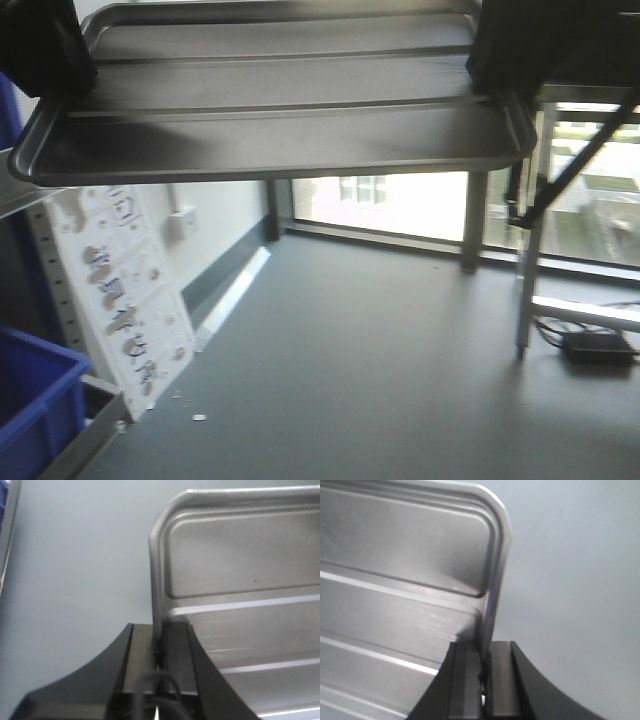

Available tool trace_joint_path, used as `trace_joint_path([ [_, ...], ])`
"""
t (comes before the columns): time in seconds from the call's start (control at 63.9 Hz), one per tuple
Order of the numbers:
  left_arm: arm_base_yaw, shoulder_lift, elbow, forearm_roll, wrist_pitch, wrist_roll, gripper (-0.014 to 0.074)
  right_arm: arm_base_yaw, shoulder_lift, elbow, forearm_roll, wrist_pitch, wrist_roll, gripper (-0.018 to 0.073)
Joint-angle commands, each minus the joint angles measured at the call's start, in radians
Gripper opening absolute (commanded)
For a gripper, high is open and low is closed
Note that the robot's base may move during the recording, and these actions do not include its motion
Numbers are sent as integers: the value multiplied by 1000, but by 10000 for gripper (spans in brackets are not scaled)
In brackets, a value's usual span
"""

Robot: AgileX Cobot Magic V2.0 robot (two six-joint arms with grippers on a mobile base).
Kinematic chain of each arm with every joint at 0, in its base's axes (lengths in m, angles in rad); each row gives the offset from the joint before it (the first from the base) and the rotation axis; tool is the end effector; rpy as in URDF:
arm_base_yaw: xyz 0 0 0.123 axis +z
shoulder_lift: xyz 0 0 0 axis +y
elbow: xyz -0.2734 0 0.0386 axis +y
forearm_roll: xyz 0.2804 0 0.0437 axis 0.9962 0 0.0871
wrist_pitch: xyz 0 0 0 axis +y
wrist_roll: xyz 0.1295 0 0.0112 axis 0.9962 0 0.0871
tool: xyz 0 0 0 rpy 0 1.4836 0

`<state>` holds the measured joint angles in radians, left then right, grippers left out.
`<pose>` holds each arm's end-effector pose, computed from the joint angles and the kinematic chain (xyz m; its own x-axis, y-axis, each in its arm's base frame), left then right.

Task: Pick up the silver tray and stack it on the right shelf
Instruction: 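Hold the tray raised with both grippers while the base drives to another shelf, then position the held tray above the larger grey tray on the shelf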

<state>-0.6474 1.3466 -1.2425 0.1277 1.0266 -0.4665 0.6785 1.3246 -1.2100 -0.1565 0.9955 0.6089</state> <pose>0.2683 -0.1851 0.3010 -0.8499 0.1572 -0.5029 0.2437 0.9635 -0.1107 0.2614 0.1889 0.2992 -0.8578 -0.0552 -0.5109 -0.1617 0.9727 0.1663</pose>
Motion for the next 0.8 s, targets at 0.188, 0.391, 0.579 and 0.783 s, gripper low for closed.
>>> trace_joint_path([
  [0.188, -9, -32, -30, 26, -13, 18, -93, -1, -32, -30, -35, -50, -23, 57],
  [0.391, -9, -32, -30, 26, -13, 18, -93, -1, -32, -30, -35, -50, -23, 57],
  [0.579, -9, -32, -30, 26, -13, 18, -93, -1, -32, -30, -35, -50, -23, 57],
  [0.783, -9, -32, -30, 26, -13, 18, -93, -1, -32, -30, -35, -50, -23, 57],
])
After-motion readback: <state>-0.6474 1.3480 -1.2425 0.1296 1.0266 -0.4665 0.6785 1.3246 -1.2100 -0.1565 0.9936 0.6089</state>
